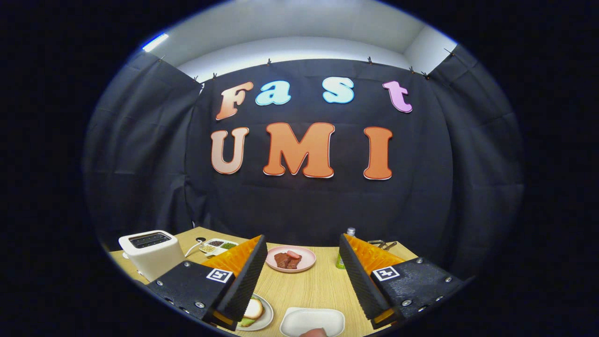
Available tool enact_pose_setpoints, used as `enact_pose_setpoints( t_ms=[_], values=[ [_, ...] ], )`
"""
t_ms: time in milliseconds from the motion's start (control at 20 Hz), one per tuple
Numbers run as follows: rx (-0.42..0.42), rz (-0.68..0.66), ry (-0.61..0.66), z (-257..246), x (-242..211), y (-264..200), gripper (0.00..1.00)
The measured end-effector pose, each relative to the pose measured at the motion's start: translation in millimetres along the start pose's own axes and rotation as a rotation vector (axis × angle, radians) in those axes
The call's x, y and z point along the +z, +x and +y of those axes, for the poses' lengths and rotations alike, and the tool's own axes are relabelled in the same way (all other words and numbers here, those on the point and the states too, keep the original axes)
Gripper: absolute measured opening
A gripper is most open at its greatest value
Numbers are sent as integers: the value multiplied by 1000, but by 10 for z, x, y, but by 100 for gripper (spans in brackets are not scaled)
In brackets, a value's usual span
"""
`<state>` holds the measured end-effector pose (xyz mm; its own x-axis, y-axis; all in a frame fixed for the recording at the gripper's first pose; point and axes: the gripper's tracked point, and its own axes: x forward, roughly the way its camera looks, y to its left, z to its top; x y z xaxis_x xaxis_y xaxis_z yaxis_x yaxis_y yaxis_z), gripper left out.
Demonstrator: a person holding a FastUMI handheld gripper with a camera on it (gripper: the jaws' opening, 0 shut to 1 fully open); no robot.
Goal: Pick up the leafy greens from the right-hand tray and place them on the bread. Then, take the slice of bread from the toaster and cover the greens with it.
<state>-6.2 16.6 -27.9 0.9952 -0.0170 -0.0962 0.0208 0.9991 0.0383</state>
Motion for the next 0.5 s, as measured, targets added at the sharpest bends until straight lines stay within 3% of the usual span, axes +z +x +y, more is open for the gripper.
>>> enact_pose_setpoints(
  t_ms=[500],
  values=[
    [-1, -97, 7, 60, 256, -230, 94]
  ],
)
